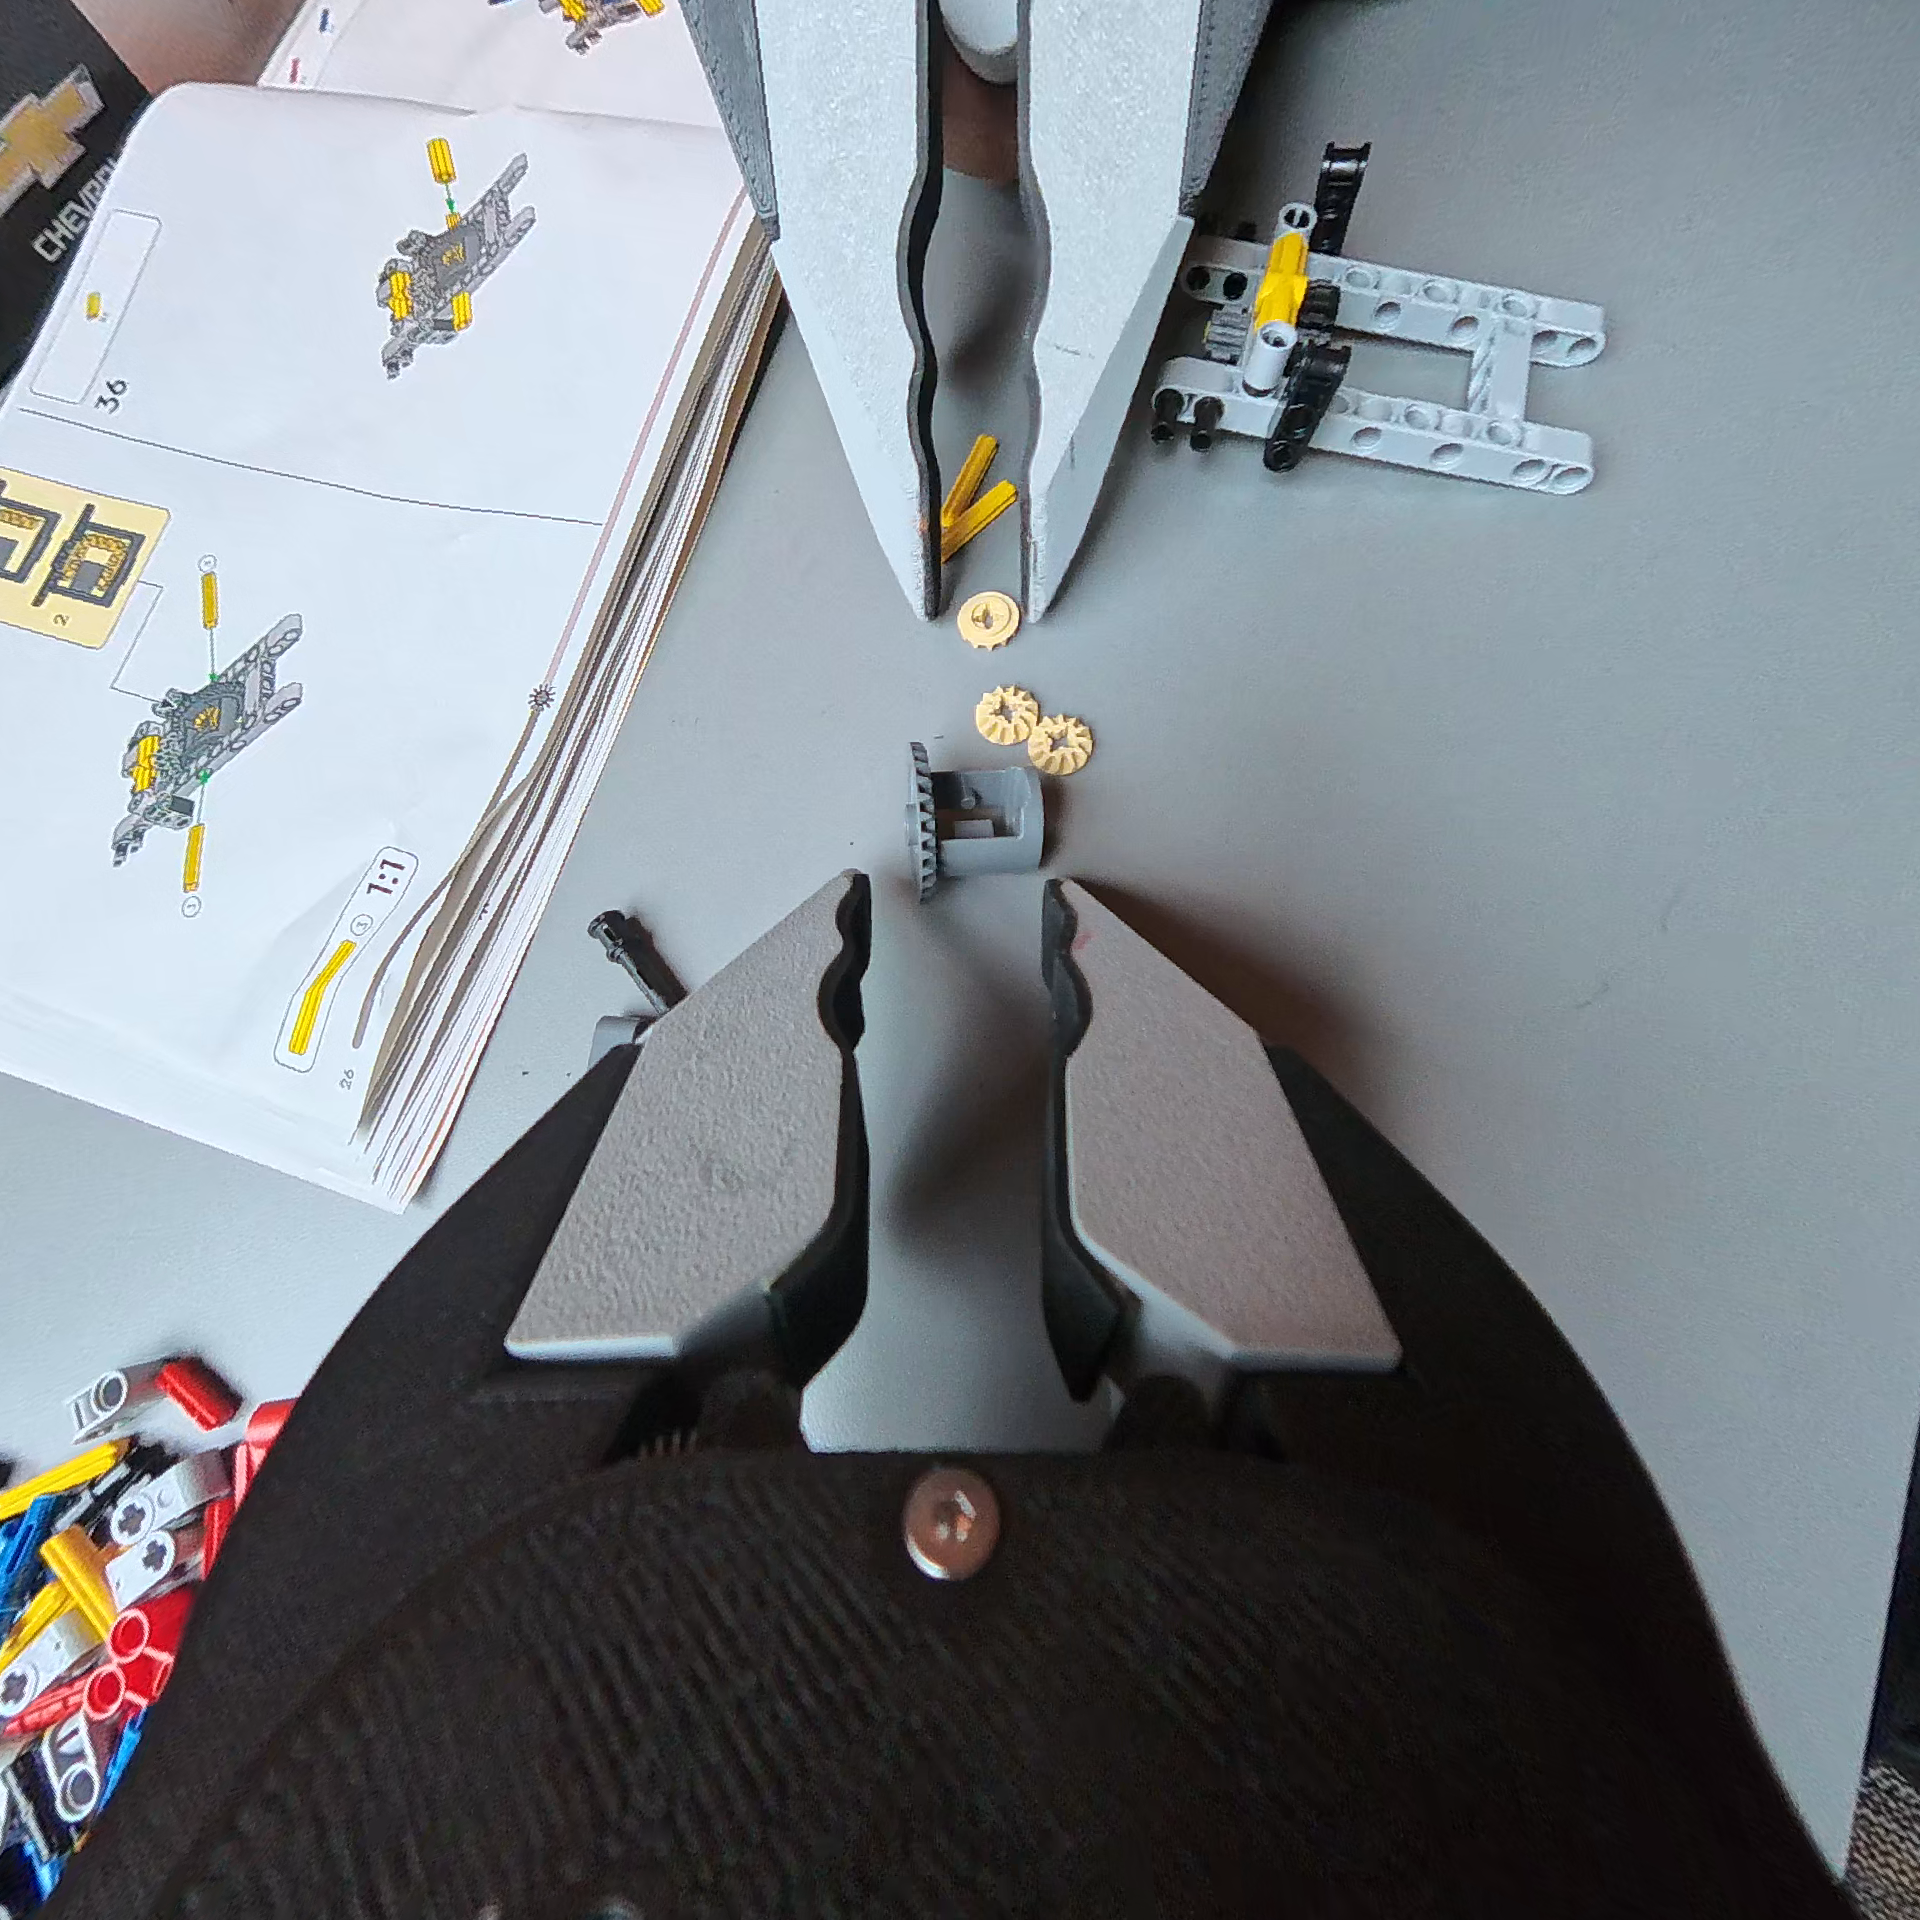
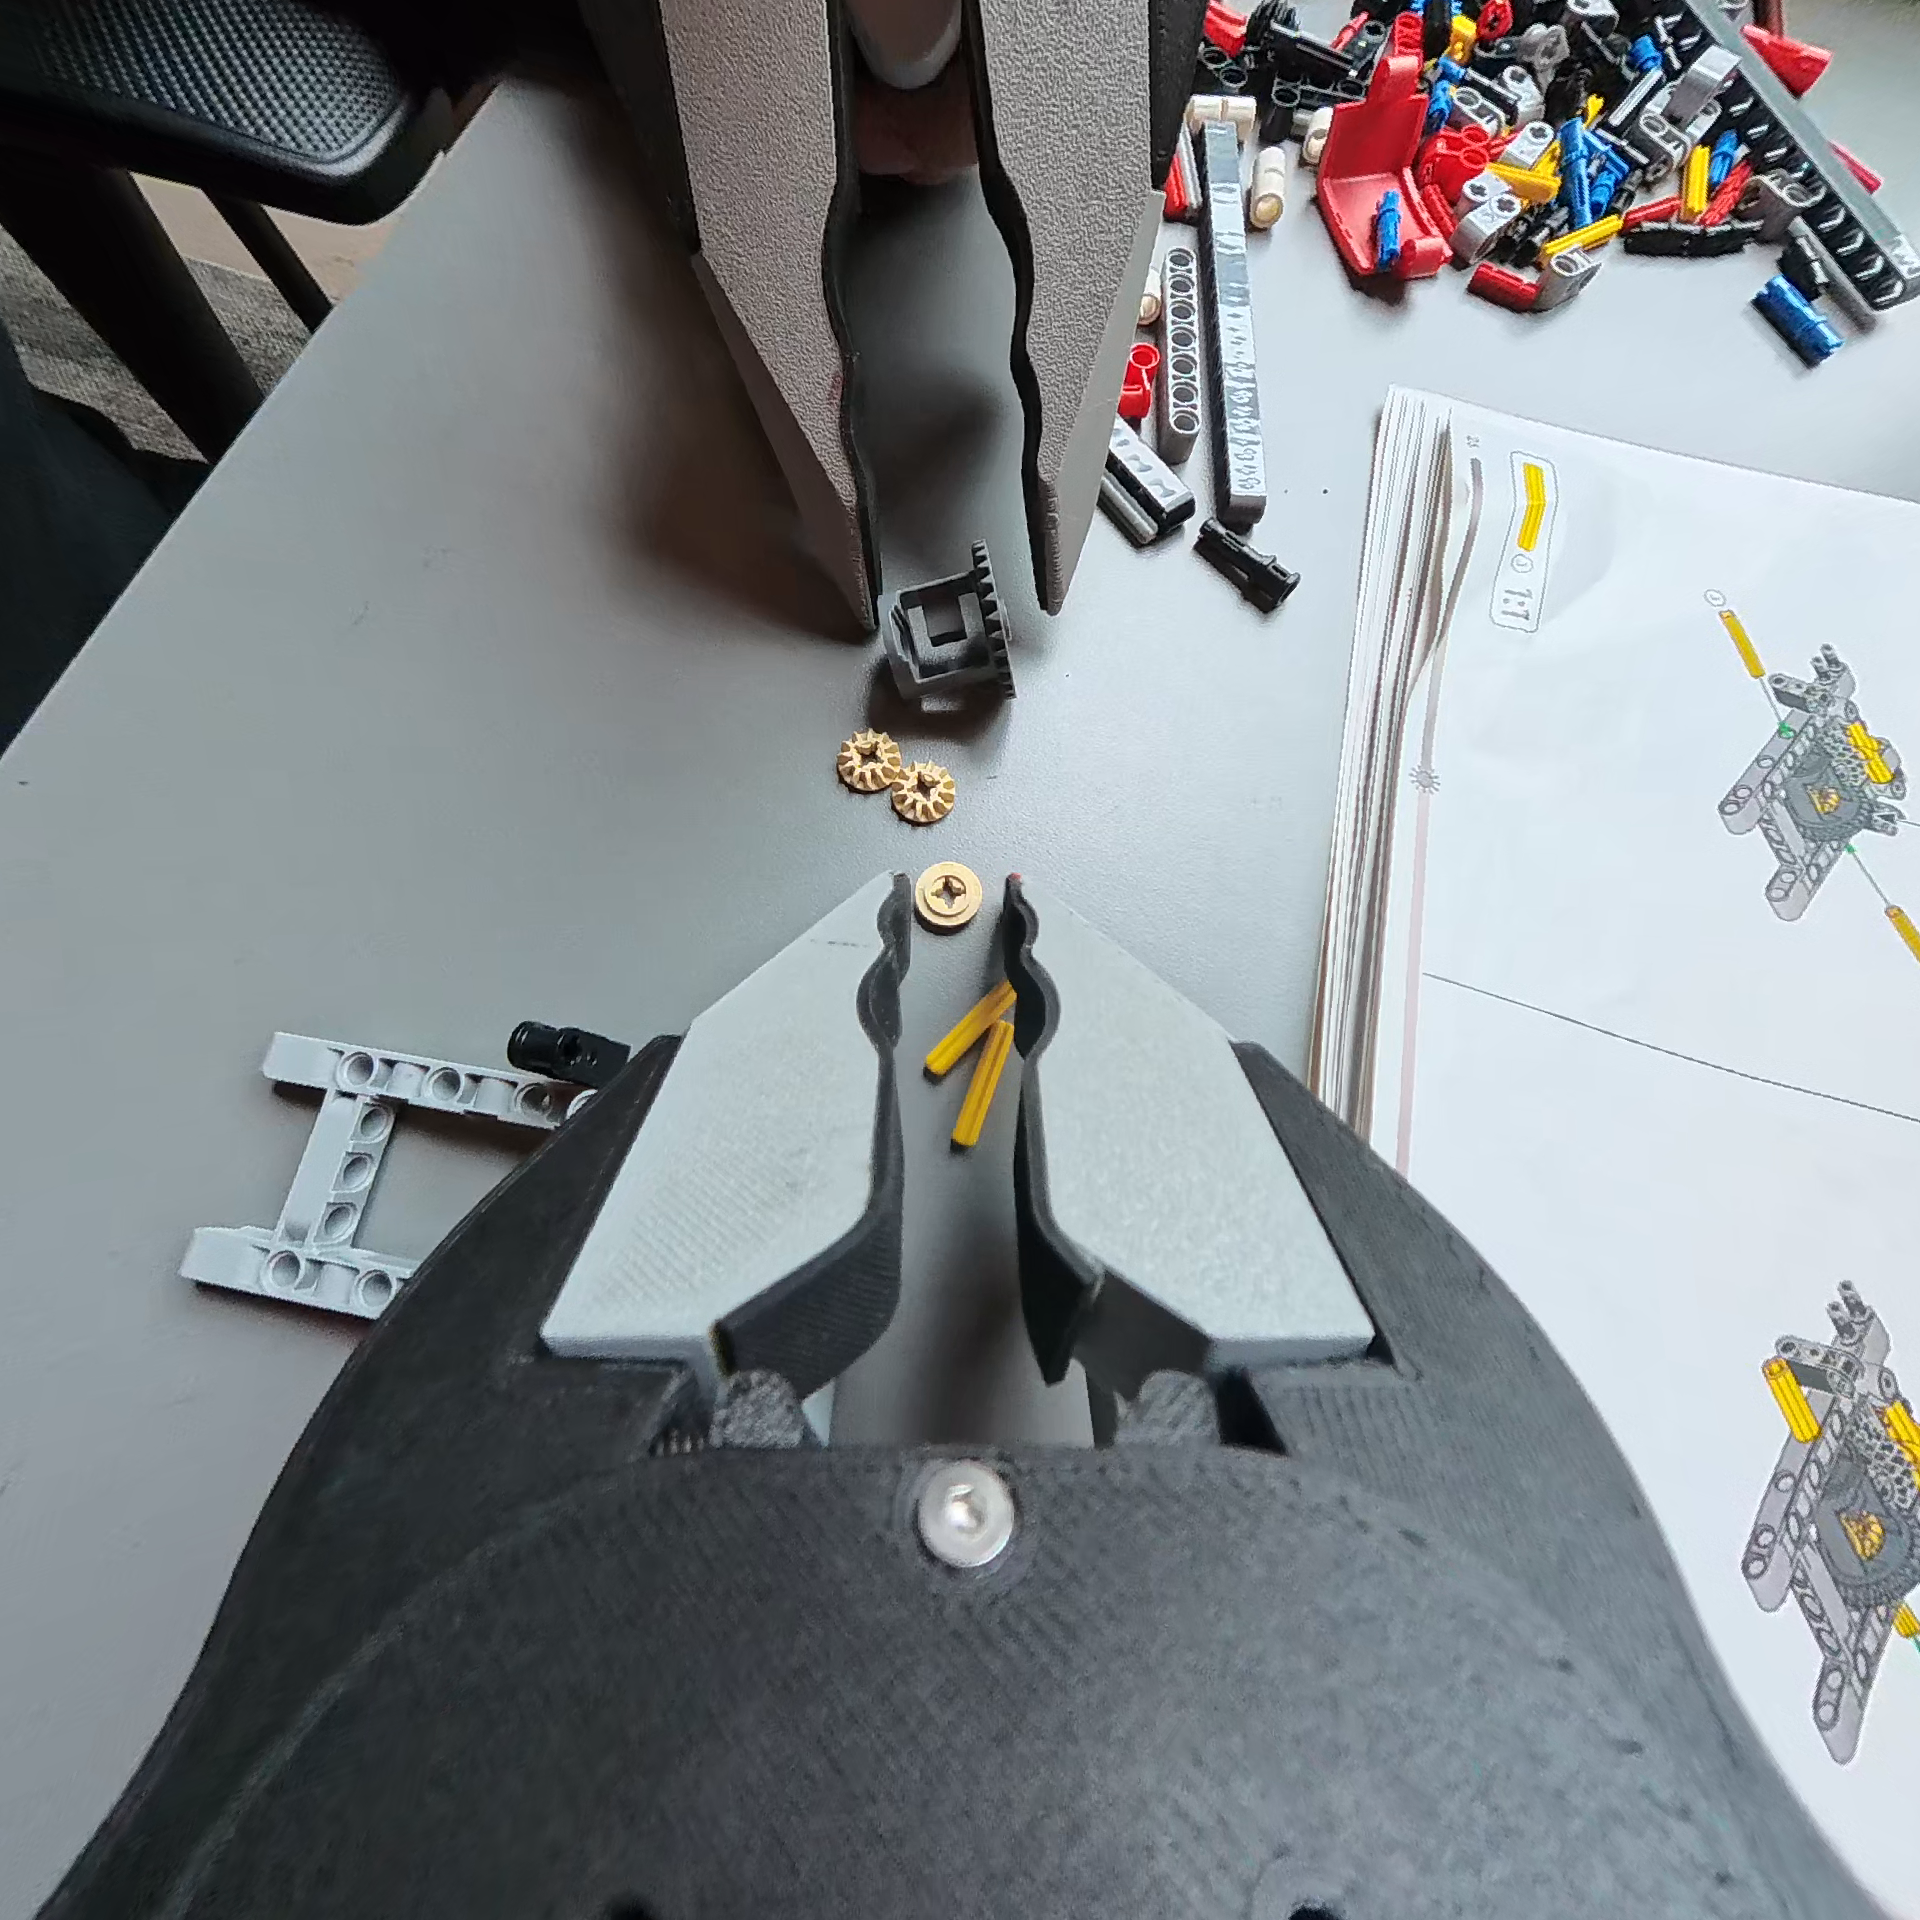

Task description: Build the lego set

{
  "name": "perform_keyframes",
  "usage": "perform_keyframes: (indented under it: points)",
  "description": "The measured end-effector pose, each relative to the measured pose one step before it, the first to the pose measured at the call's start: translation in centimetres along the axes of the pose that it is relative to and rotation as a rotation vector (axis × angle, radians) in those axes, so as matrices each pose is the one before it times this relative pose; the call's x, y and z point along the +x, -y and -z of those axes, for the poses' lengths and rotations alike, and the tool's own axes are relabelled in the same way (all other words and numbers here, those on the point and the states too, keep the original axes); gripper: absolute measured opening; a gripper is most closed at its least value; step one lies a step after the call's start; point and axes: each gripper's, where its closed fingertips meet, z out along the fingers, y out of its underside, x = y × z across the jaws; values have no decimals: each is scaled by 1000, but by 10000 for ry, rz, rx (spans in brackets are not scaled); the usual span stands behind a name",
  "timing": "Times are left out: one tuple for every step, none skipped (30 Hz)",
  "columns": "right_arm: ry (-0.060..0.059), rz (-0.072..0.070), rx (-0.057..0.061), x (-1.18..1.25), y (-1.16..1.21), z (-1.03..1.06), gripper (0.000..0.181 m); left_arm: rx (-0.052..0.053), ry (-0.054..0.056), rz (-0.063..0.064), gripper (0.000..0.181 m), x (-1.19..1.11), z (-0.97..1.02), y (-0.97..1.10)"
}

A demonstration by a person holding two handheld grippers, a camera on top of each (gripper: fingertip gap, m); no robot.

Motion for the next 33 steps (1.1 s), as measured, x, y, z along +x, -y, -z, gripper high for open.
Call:
perform_keyframes:
  points:
    - [5,-2,-20,-2,-22,-9,14,0,0,1,30,-10,0,-2]
    - [3,-1,-27,-4,-34,-32,14,0,-1,2,31,3,0,0]
    - [2,4,-36,-1,-46,-40,15,1,2,-3,31,-4,7,-6]
    - [-7,9,-33,-5,-30,-39,15,1,4,-4,30,2,-1,3]
    - [-17,10,-4,14,-2,-31,14,0,-1,3,31,-7,0,-2]
    - [-12,6,-7,1,-11,8,14,-1,-5,15,31,-12,1,-6]
    - [12,12,0,-30,4,-4,11,-2,-9,25,31,-19,2,-11]
    - [13,24,6,-40,12,9,8,1,-19,23,31,4,0,-6]
    - [-23,20,14,-1,16,12,8,3,-38,29,31,6,6,-13]
    - [-21,14,24,15,33,16,8,1,-50,44,32,10,0,2]
    - [-25,6,34,8,40,32,8,10,-54,40,32,26,3,-5]
    - [-22,1,46,22,60,34,8,28,-43,14,33,31,24,35]
    - [-24,-6,48,24,49,48,8,49,7,-4,33,-7,44,52]
    - [-26,-3,50,31,61,53,8,83,30,-21,33,-19,91,93]
    - [-35,1,53,34,63,39,8,129,59,-38,33,-26,131,143]
    - [-41,-2,59,45,75,62,7,181,108,-42,33,-84,190,206]
    - [-41,-11,76,54,81,71,7,229,198,-22,34,-205,249,258]
    - [-50,-25,102,69,116,103,8,276,303,-6,36,-348,312,316]
    - [-61,-43,128,111,154,128,8,320,334,-40,38,-337,367,376]
    - [-55,-55,149,115,172,148,8,340,388,-72,38,-362,405,403]
    - [-55,-68,169,136,190,167,8,319,473,-73,36,-442,438,385]
    - [-66,-88,194,160,232,197,8,272,470,-56,32,-384,408,332]
    - [-77,-95,222,181,269,208,8,172,338,2,29,-201,318,219]
    - [-101,-80,246,205,316,226,8,14,239,125,26,-74,211,78]
    - [-114,-42,273,182,368,208,8,-108,148,226,24,24,96,-47]
    - [-115,-4,259,129,375,181,8,-168,55,287,24,81,3,-95]
    - [-125,30,210,101,356,129,8,-290,34,410,23,12,-29,-129]
    - [-138,66,166,58,329,75,8,-356,110,574,20,-161,-35,-97]
    - [-132,113,127,5,303,24,8,-238,-189,655,22,263,1,159]
    - [-131,135,113,-52,303,-24,8,25,-624,659,27,990,12,571]
    - [-113,134,94,-89,282,-52,8,145,-514,648,27,908,-35,702]
    - [-130,128,45,-53,195,-67,8,232,-314,405,25,708,-116,650]
    - [-195,136,-14,28,108,-66,8,210,-170,71,24,550,-225,464]
